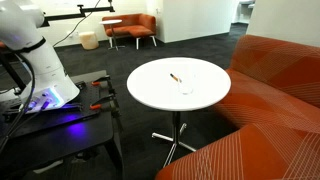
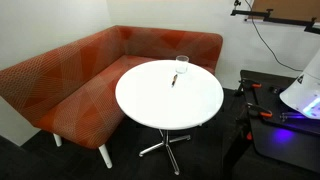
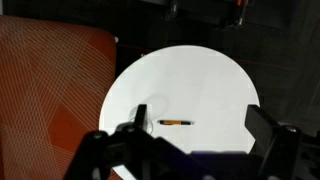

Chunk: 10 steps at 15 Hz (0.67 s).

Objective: Put the pen inside the glass

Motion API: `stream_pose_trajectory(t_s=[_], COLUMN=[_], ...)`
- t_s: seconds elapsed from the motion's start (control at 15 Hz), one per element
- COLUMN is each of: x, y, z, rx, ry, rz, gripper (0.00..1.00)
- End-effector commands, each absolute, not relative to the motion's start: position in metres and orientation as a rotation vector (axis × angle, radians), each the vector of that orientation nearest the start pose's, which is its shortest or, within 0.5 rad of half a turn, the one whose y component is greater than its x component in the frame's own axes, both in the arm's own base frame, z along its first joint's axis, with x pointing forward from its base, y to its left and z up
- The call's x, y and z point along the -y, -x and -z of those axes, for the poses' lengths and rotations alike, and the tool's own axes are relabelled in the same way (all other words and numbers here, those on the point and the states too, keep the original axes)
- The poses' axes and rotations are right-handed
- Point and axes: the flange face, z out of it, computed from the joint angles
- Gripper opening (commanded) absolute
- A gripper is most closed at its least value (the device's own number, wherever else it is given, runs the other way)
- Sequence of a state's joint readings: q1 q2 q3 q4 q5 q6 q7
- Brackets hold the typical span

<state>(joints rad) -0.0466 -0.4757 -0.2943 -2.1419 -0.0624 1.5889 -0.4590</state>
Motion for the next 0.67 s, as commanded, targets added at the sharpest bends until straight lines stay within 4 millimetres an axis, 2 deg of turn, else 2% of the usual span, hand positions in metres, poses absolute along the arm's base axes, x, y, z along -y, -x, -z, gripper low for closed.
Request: stream_pose_trajectory(t_s=[0.0,0.33,0.6], x=[0.1598,0.1602,0.1605], y=[-0.3718,-0.3724,-0.3748], z=[-0.5743,-0.5742,-0.5767], rx=[0.242,0.247,0.106], ry=[3.029,3.034,3.084], rz=[-0.094,-0.078,0.017], gripper=[1.0,1.0,1.0])
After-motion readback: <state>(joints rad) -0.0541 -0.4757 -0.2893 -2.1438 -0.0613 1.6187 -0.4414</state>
